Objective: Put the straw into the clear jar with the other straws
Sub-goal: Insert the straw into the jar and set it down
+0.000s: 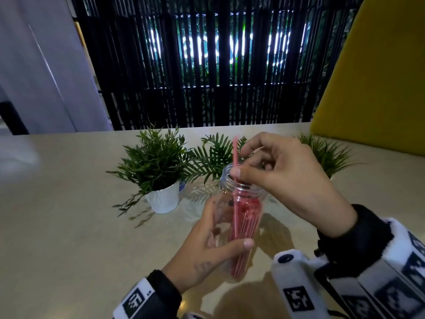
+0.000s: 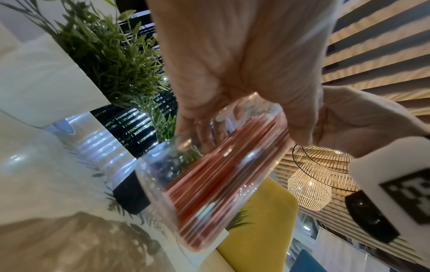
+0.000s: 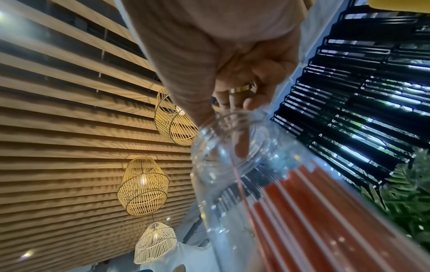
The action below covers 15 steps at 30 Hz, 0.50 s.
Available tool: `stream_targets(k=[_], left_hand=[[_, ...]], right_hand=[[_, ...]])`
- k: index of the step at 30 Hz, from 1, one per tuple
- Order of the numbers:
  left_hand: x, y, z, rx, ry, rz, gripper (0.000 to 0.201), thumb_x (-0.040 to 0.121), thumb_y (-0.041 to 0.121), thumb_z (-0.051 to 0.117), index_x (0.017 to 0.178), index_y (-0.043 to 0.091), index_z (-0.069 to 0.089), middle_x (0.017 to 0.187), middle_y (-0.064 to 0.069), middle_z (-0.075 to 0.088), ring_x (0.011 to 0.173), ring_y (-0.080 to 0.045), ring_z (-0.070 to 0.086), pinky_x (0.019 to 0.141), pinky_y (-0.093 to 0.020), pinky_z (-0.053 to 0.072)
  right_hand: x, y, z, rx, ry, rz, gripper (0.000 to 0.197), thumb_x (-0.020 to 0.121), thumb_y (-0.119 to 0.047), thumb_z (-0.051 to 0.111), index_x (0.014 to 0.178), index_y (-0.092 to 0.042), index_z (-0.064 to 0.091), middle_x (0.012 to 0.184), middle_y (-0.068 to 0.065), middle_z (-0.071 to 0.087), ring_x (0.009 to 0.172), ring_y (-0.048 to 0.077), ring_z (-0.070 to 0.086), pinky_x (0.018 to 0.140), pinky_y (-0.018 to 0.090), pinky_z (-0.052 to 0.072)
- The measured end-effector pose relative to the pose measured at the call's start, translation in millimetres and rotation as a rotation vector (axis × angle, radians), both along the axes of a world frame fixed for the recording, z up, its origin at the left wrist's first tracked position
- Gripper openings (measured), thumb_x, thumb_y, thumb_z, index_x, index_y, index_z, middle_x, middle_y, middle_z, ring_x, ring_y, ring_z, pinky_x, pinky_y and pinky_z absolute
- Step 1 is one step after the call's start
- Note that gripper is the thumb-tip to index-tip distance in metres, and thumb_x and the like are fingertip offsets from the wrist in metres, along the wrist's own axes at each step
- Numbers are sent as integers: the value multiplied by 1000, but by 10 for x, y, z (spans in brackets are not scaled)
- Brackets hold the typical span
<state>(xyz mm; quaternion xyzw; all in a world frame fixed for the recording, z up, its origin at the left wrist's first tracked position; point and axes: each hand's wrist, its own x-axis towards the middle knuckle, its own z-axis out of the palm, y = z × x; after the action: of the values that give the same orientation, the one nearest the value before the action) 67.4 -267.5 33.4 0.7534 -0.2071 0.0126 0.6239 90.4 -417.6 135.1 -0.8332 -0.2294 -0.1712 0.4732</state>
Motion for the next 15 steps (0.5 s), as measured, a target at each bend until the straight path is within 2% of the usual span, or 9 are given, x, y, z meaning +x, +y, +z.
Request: stream_targets(k=[4,6,8,10,12,13,15], left_hand=[[-7,42,10,-21,1,20,80,70,28,72,128,54,25,127,26,55,118,0,52,100,-31,38],[-8,52,13,-25,3,18,82,70,28,72,132,50,22,128,27,54,118,3,51,97,-27,37],[-9,55,15,-28,6,19,81,70,29,71,131,49,22,126,29,54,117,5,51,93,-22,36],[-15,64,13,-32,9,25,80,69,31,71,131,49,23,125,30,54,115,5,52,91,-19,37],[-22,78,1,-39,8,38,81,68,33,70,130,50,23,124,30,55,114,5,52,91,-17,38],[-23,89,-11,-47,5,46,80,68,33,71,131,49,23,124,28,56,115,3,53,93,-20,38],[-30,108,-33,-68,5,60,77,67,33,72,130,46,28,124,22,58,117,-3,53,99,-33,39]], right_hand=[[-23,-32,83,16,-29,-24,25,66,-42,69,82,-24,61,64,-9,72,45,-1,47,55,29,35],[-36,-41,111,24,-61,-37,26,66,-43,68,82,-24,62,66,-10,71,48,-1,48,56,29,34],[-67,-57,111,42,-87,-49,25,66,-44,68,83,-25,62,69,-8,70,53,5,50,54,34,39],[-106,-92,61,91,-104,-51,24,70,-44,66,85,-26,61,75,-6,68,67,15,56,61,35,46],[-159,-113,-77,166,-113,-51,26,74,-47,62,92,-29,59,86,-10,66,80,11,58,66,23,48],[-193,-107,-179,211,-101,-53,28,74,-49,59,97,-32,57,92,-13,64,86,7,57,68,16,46],[-254,-63,-443,285,-31,-53,36,73,-51,54,106,-38,51,101,-18,61,97,0,53,74,13,44]])
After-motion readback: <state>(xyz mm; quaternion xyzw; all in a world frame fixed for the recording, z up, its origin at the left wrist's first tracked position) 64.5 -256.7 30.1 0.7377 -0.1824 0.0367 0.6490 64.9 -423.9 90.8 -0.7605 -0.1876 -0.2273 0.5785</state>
